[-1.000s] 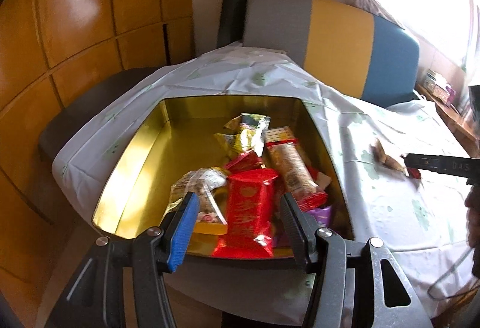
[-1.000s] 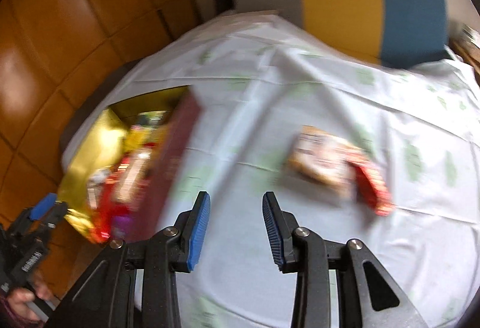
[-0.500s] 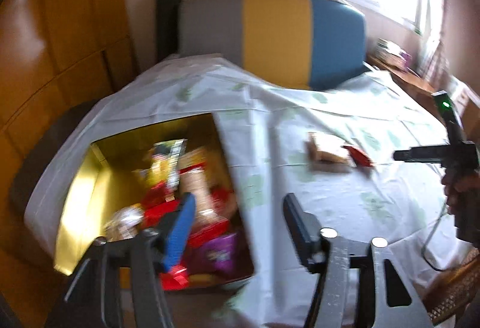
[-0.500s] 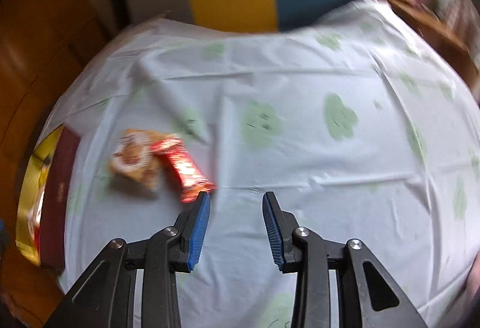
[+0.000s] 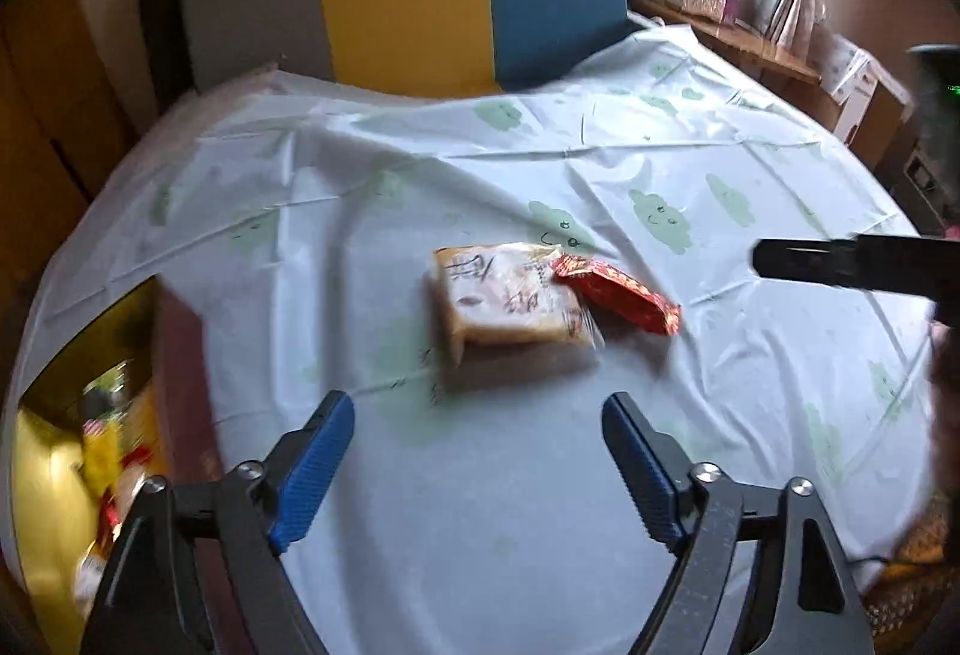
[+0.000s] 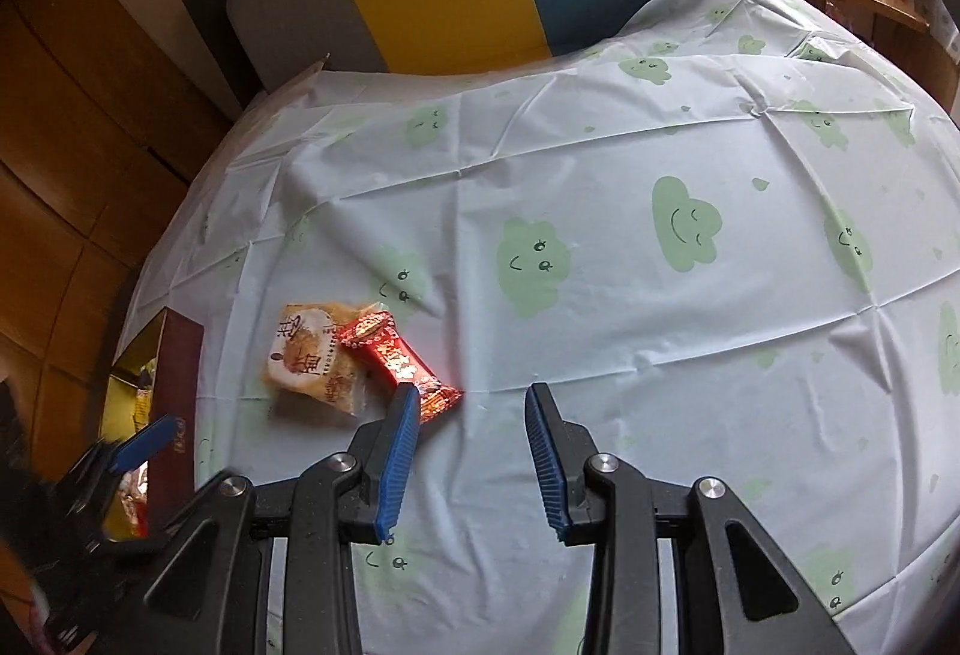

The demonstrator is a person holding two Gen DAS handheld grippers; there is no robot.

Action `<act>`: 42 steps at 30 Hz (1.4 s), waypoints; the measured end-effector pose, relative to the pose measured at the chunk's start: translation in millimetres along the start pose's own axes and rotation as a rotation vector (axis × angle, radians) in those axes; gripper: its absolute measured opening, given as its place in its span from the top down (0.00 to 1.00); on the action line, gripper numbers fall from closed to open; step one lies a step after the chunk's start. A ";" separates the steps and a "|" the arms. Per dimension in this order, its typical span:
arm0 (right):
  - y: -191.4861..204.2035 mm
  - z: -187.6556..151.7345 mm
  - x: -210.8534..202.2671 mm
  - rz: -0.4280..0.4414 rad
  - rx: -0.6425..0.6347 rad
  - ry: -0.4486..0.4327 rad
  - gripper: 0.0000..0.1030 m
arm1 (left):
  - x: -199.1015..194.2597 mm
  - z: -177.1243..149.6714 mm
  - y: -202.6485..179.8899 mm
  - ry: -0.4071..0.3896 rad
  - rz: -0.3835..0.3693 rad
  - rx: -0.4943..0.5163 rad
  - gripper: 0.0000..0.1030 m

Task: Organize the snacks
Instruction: 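Close the left gripper on the square cake packet with brown text, then grasp the small red candy with the right gripper while the left holds the cake packet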

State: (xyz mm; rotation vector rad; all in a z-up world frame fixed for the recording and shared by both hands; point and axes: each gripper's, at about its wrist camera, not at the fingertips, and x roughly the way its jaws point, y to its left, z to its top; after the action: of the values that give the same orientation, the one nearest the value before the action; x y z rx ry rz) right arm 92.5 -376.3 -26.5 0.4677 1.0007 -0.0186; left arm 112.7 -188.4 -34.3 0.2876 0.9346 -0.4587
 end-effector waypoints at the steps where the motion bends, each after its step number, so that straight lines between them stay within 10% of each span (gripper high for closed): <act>1: -0.3 0.6 -0.1 0.008 0.001 0.000 0.64 | 7.8 4.3 -2.3 0.011 -0.006 0.004 0.16; 20: -1.7 4.0 -3.2 0.039 0.025 0.003 0.64 | 85.4 44.9 -10.9 0.072 -0.028 0.069 0.13; 24: -1.7 3.0 -1.4 0.029 0.020 0.008 0.64 | 90.0 46.0 -8.0 0.070 -0.086 0.033 0.28; 42: 7.6 -5.6 12.4 -0.049 -0.058 0.048 0.64 | 13.8 -46.2 -1.1 0.055 -0.150 -0.060 0.39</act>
State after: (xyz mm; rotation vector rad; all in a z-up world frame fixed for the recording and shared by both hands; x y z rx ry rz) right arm 96.5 -364.8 -36.3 0.3914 1.0568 -0.0226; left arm 86.7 -172.9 -71.9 0.1768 1.0264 -0.5614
